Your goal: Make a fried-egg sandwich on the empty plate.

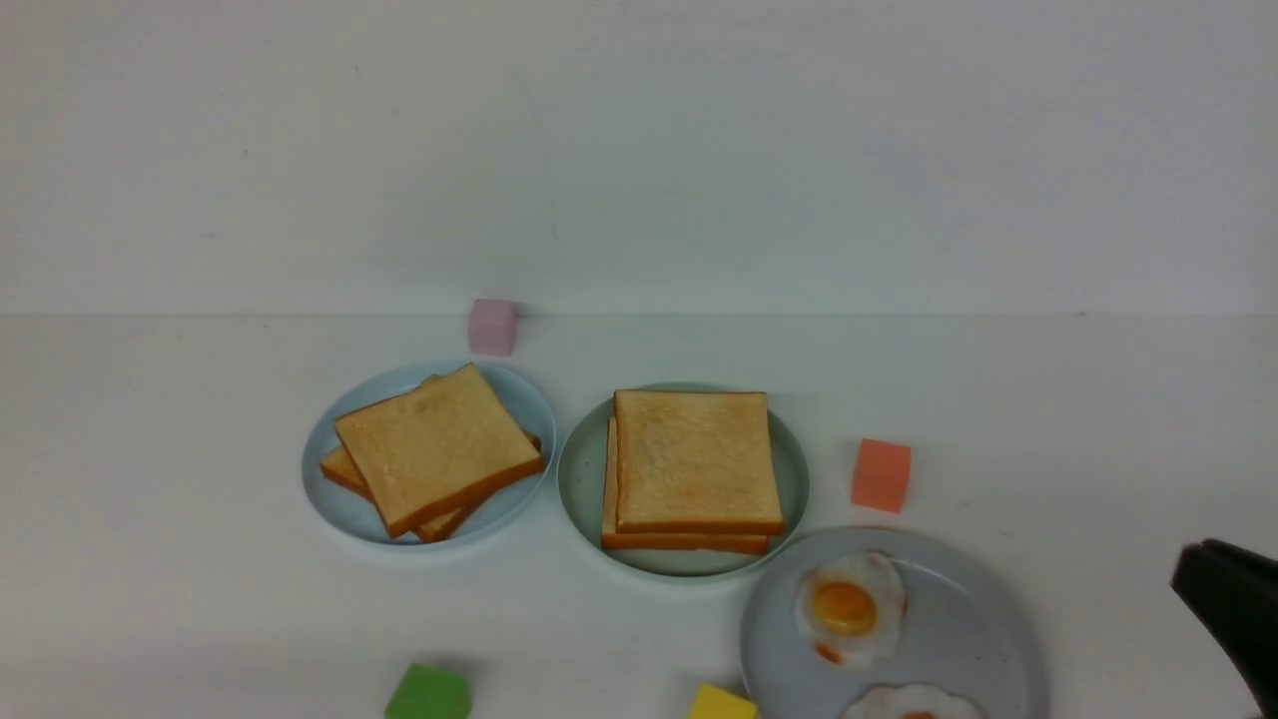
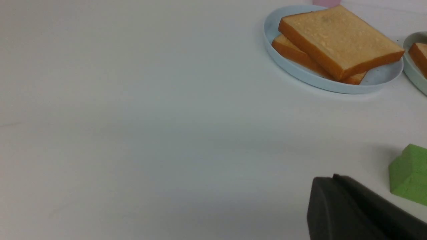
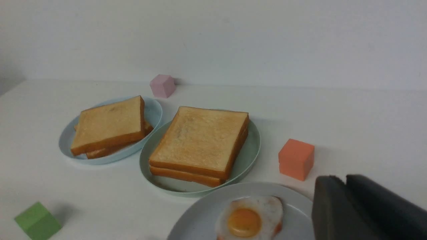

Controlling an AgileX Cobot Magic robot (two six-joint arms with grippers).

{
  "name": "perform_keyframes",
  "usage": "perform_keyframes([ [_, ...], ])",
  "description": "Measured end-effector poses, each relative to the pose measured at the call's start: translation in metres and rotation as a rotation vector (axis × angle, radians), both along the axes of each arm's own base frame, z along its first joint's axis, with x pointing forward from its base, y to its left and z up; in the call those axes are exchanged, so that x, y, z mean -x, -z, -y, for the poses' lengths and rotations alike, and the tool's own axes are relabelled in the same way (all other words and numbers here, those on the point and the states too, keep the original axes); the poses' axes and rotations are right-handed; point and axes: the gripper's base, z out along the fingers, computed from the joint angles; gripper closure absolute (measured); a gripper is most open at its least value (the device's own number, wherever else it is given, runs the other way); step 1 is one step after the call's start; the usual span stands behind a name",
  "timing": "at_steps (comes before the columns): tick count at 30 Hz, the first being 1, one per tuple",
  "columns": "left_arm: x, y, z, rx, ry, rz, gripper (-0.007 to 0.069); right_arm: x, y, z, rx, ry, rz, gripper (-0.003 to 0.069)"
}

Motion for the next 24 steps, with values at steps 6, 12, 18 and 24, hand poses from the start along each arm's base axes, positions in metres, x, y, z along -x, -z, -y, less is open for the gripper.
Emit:
perform_keyframes([
  [6,0.0,0.0,0.0,0.0,0.0,0.0,0.0624,0.028,0.024,0.02,0.067,0.096,0.013,0.0571],
  [12,0.0,0.0,0.0,0.0,0.0,0.0,0.0624,0.043,0.053,0.035,0.117,0.254,-0.089,0.0564],
  [18,0.0,0.0,0.0,0.0,0.0,0.0,0.0624,0.049,0.072,0.037,0.106,0.272,-0.11,0.0557],
  [24,0.0,0.0,0.0,0.0,0.0,0.0,0.062,0.049,0.072,0.036,0.074,0.269,-0.118,0.0548],
])
